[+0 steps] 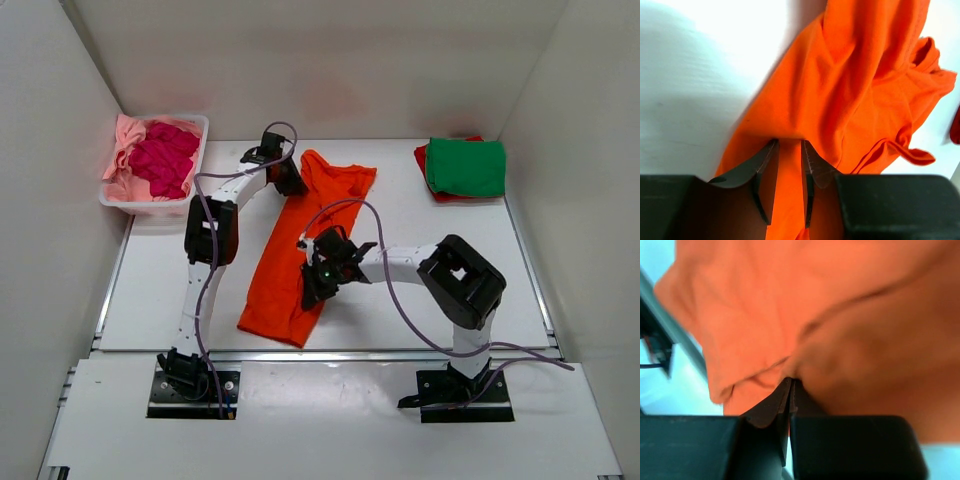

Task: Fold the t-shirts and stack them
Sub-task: Rotate the tshirt 90 degrees

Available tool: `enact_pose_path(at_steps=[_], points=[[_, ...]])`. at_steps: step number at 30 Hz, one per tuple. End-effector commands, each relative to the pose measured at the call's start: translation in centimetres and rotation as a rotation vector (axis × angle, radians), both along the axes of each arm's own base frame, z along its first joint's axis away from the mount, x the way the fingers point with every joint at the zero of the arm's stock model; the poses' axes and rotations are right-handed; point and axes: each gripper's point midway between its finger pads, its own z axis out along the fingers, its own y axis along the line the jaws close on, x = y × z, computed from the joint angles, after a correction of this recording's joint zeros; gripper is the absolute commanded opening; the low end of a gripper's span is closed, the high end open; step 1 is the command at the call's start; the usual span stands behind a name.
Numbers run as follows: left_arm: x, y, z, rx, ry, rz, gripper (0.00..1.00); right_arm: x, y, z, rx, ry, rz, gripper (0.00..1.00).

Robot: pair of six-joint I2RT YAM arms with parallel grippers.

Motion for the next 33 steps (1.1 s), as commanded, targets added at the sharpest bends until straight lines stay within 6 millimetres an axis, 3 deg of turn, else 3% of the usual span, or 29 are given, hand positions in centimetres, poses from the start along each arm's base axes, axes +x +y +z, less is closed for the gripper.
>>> enact_pose_path(at_steps=[1, 5, 8, 9, 12, 16, 19, 20, 23, 24, 25, 26, 28, 29, 30, 31, 32, 33], points=[[1.5, 2.0, 1.3, 0.035, -0.03, 0.059, 0.36, 1.7, -9.3, -5.4, -0.353, -0.004, 0.017, 0.0], [1.2, 4.2, 1.3, 0.069, -0.018, 0.099, 0.36, 4.6, -14.1, -5.3, -0.387, -0.043, 0.053, 0.0], [1.0, 4.6, 1.4, 0.048, -0.024, 0.107, 0.36, 6.0, -16.5, -4.7, -0.384, -0.056, 0.068, 0.0], [1.2, 4.6, 1.0, 0.035, -0.026, 0.116, 0.36, 5.6, -16.9, -4.4, -0.375, -0.041, 0.088, 0.0], [2.7, 4.1, 1.6, 0.005, -0.057, 0.123, 0.39, 4.4, -16.9, -3.8, -0.364, -0.022, 0.143, 0.0], [4.4, 2.6, 1.5, -0.008, -0.073, 0.112, 0.39, 1.1, -14.8, -3.8, -0.338, -0.005, 0.196, 0.0], [6.6, 0.8, 3.6, -0.056, -0.135, 0.1, 0.39, -1.0, -14.2, -4.5, -0.343, 0.038, 0.183, 0.02], [6.8, 0.6, 2.7, -0.059, -0.125, 0.101, 0.39, -1.3, -14.2, -4.5, -0.347, 0.04, 0.173, 0.01], [8.0, 0.0, 5.6, -0.121, -0.188, 0.102, 0.39, -0.3, -14.3, -4.3, -0.342, 0.021, 0.081, 0.06], [8.2, -0.5, 7.5, -0.143, -0.224, 0.092, 0.4, 0.9, -14.4, -3.5, -0.315, -0.007, 0.044, 0.11], [8.3, -0.6, 8.2, -0.164, -0.234, 0.094, 0.4, 2.0, -14.1, -2.5, -0.282, -0.032, 0.023, 0.14], [8.5, -0.8, 11.3, -0.189, -0.288, 0.091, 0.4, 2.3, -14.1, -2.1, -0.273, -0.035, 0.011, 0.2], [7.4, -0.8, 15.7, -0.205, -0.331, 0.071, 0.41, 4.5, -13.7, 1.0, -0.212, -0.107, -0.024, 0.31], [6.5, -0.6, 15.3, -0.174, -0.311, 0.059, 0.42, 4.9, -13.5, 1.9, -0.209, -0.128, -0.024, 0.35], [5.4, -0.3, 18.0, -0.168, -0.333, 0.045, 0.43, 5.4, -13.1, 3.7, -0.183, -0.164, -0.036, 0.39], [3.6, 0.3, 19.0, -0.13, -0.324, 0.021, 0.43, 5.8, -12.8, 5.4, -0.167, -0.207, -0.051, 0.42], [1.9, 0.7, 16.5, -0.088, -0.26, -0.001, 0.44, 6.0, -12.7, 6.8, -0.145, -0.225, -0.084, 0.44], [0.3, 1.3, 19.6, -0.083, -0.308, -0.016, 0.44, 5.9, -12.8, 7.1, -0.134, -0.212, -0.126, 0.46]])
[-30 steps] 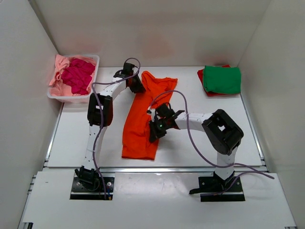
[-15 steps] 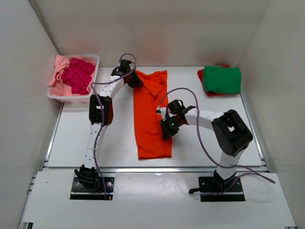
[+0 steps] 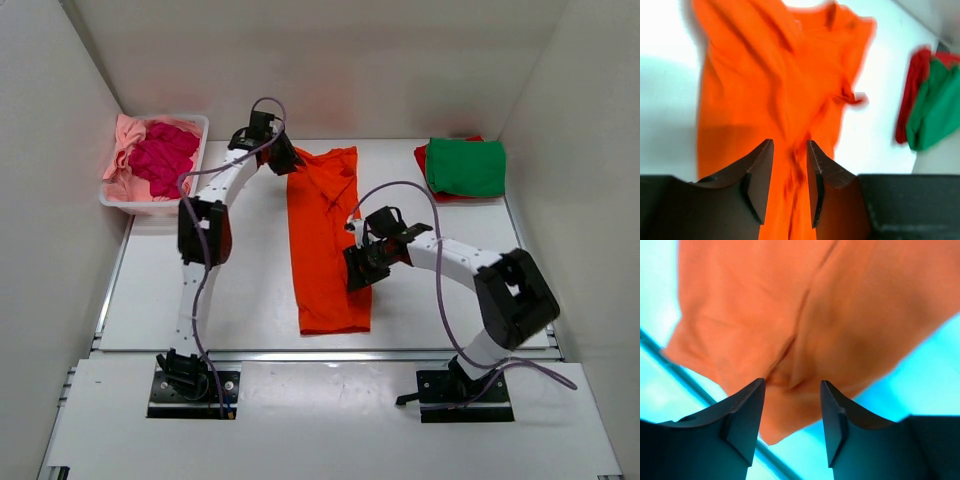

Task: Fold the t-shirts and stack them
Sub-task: Rotate the tshirt 90 degrees, then grab the bottom of the folded rectangular tshirt with both arms

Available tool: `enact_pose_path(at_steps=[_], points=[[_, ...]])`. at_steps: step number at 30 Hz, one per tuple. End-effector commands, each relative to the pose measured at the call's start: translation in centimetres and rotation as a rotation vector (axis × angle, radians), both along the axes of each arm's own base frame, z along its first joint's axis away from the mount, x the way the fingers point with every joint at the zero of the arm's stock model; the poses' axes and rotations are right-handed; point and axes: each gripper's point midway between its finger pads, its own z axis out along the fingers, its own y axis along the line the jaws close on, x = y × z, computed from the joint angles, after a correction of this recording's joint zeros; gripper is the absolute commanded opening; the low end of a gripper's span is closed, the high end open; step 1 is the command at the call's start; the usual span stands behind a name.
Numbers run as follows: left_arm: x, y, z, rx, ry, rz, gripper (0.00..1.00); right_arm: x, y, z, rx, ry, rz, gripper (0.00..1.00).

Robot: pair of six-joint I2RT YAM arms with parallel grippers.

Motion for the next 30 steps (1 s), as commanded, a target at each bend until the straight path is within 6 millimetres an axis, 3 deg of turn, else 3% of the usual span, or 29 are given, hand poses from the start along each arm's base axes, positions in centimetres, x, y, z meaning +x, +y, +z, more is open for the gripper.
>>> enact_pose_path(at_steps=[1, 2, 3, 5, 6, 8, 9, 10, 12, 13, 15, 16, 21, 25, 30], points=[[-6.4, 1.2, 11.8, 0.037, -0.169, -0.082, 0.44, 1.7, 0.3, 5.8, 0.079, -0.119, -0.116, 0.47], [-9.7, 2.2, 11.1, 0.051, -0.137, -0.082, 0.45, 1.2, -0.2, 5.9, 0.11, -0.083, -0.166, 0.47], [-11.0, 2.9, 10.5, 0.043, -0.119, -0.071, 0.45, 0.6, -0.6, 5.5, 0.117, -0.042, -0.217, 0.49], [-17.4, 4.8, 8.0, 0.029, -0.029, -0.037, 0.44, -0.6, -1.5, 5.4, 0.113, -0.014, -0.308, 0.5], [-19.0, 4.8, 7.1, 0.063, -0.015, -0.056, 0.44, -1.4, -2.3, 4.4, 0.096, 0.036, -0.366, 0.5], [-24.4, 4.9, 4.1, 0.162, 0.054, -0.099, 0.46, -3.1, -2.7, 3.9, 0.089, 0.074, -0.411, 0.5], [-27.3, 4.0, 1.6, 0.186, 0.105, -0.147, 0.48, -3.8, -3.0, 3.2, 0.064, 0.09, -0.444, 0.5], [-28.9, 2.7, 2.0, 0.168, 0.083, -0.182, 0.51, -4.3, -3.0, 3.3, 0.068, 0.085, -0.456, 0.49], [-33.5, 2.5, -1.3, 0.127, 0.168, -0.15, 0.55, -5.8, -3.8, 2.2, 0.059, 0.138, -0.554, 0.51], [-33.8, 1.7, 0.0, 0.077, 0.101, -0.145, 0.56, -6.4, -4.2, 1.8, 0.066, 0.168, -0.62, 0.5], [-36.6, 2.3, -1.3, 0.01, 0.108, -0.069, 0.56, -6.9, -4.3, 1.9, 0.14, 0.169, -0.671, 0.55], [-36.7, 2.0, -1.1, -0.019, 0.085, -0.056, 0.56, -7.5, -4.3, 1.0, 0.152, 0.197, -0.702, 0.57], [-40.1, 2.8, -4.2, 0.032, 0.145, -0.103, 0.56, -8.9, -4.1, -0.7, 0.149, 0.205, -0.676, 0.58], [-39.8, 2.6, -3.6, -0.069, 0.105, -0.031, 0.55, -8.3, -3.9, -1.2, 0.212, 0.203, -0.717, 0.55], [-40.4, 1.3, -3.3, -0.083, 0.103, -0.093, 0.55, -7.2, -3.9, -1.2, 0.208, 0.194, -0.733, 0.54]])
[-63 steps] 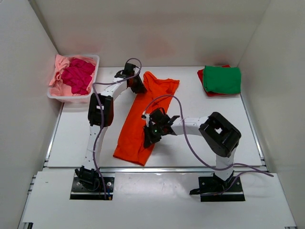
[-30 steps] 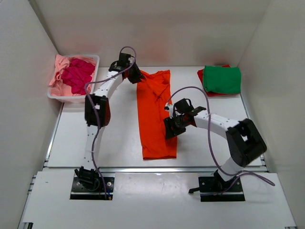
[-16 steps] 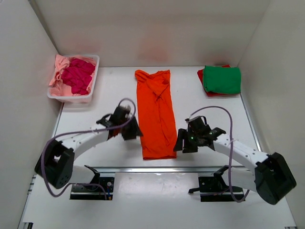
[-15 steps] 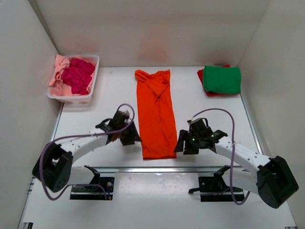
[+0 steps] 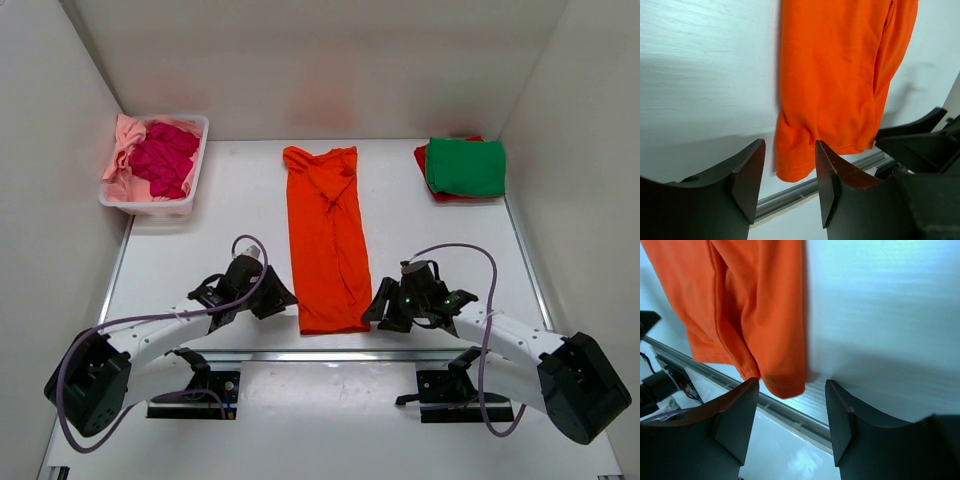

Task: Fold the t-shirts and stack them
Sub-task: Grab the bottom of the folded rectangular tshirt with both arms

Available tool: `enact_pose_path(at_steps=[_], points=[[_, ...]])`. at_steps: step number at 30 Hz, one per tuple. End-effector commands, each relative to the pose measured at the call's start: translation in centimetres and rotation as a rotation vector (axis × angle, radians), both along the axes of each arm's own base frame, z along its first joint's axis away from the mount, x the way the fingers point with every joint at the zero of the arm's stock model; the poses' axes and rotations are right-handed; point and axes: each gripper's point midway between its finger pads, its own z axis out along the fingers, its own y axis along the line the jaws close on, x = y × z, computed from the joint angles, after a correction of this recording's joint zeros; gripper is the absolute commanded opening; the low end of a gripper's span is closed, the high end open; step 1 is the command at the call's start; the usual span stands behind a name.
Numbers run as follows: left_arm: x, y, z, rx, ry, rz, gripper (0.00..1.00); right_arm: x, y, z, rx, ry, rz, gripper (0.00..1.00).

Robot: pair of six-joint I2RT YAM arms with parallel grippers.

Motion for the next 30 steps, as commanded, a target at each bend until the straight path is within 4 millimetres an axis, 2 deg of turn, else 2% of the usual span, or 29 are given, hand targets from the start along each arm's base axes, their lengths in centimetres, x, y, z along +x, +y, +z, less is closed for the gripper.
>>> enact_pose_path(at_steps=[1, 6, 12, 18, 20, 21, 24, 26, 27, 29, 30], points=[[0.5, -1.7, 1.1, -0.04, -0.035, -0.023, 0.56, 1.6, 0.3, -0.1, 0.005, -0.032, -0.038, 0.53], [-0.7, -2.7, 0.7, -0.014, 0.028, -0.091, 0.56, 1.4, 0.6, -0.7, -0.016, -0.016, -0.02, 0.53], [-1.6, -5.3, 0.9, -0.025, 0.062, -0.196, 0.56, 1.3, 0.5, -1.3, -0.043, 0.008, -0.004, 0.53], [-3.0, -6.9, -0.2, 0.054, 0.131, -0.298, 0.57, 1.1, 0.4, -1.8, -0.061, 0.012, 0.016, 0.53], [-3.5, -7.0, -0.4, 0.053, 0.144, -0.31, 0.5, 1.0, 0.5, -1.8, -0.062, 0.011, 0.029, 0.52], [-3.6, -6.9, -0.6, 0.056, 0.146, -0.311, 0.37, 1.1, 0.5, -1.6, -0.065, 0.01, 0.035, 0.52], [-3.9, -6.7, -0.8, 0.074, 0.163, -0.327, 0.27, 1.1, 0.4, -1.8, -0.071, 0.015, 0.039, 0.51], [-4.4, -6.3, -1.1, 0.085, 0.18, -0.345, 0.25, 1.2, 0.5, -1.8, -0.073, 0.012, 0.051, 0.51], [-4.7, -6.1, -1.3, 0.092, 0.191, -0.353, 0.27, 0.9, 0.5, -2.0, -0.077, 0.022, 0.063, 0.5], [-5.4, -5.7, -1.2, 0.099, 0.198, -0.366, 0.39, 0.9, 0.5, -2.0, -0.084, 0.017, 0.073, 0.5], [-5.6, -5.4, -1.4, 0.115, 0.203, -0.369, 0.41, 0.8, 0.3, -2.0, -0.08, 0.023, 0.07, 0.5]])
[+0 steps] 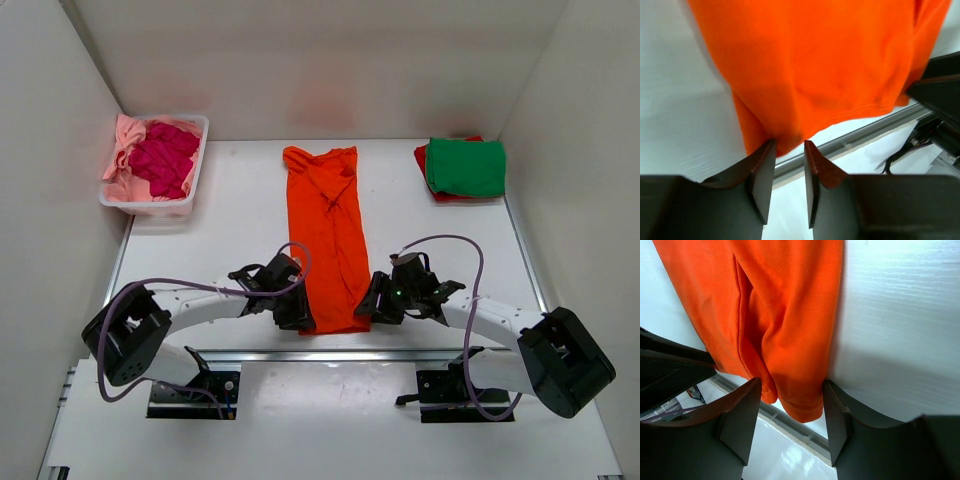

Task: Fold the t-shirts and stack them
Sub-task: Grab the bottom of the folded rectangular tshirt with both arms

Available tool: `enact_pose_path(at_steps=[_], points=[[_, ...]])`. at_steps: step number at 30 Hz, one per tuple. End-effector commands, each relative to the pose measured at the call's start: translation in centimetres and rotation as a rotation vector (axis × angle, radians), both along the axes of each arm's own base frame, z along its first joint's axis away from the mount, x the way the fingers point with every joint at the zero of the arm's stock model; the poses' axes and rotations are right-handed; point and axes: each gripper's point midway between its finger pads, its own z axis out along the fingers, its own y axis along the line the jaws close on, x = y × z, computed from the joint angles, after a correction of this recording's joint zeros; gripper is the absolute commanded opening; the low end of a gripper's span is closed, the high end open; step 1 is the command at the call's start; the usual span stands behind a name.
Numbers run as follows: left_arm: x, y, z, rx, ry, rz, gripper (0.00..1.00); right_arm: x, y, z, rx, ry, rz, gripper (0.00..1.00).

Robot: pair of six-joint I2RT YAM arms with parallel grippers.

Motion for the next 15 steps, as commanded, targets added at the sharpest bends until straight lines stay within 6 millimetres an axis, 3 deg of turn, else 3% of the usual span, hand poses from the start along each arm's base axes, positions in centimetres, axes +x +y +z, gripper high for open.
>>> enact_pose_path(at_steps=[1, 11, 15], points=[[-1.1, 0.7, 0.4, 0.019, 0.008, -0.04, 0.43, -0.9, -1.5, -1.7, -0.095, 0.022, 0.015, 0.5], [0.1, 1.0, 0.2, 0.098, -0.041, -0.04, 0.58, -0.7, -1.2, -1.3, -0.079, -0.001, 0.024, 0.47], [1.1, 0.4, 0.0, 0.117, -0.065, -0.019, 0.58, -0.5, -1.3, -1.3, -0.082, -0.005, 0.017, 0.48]])
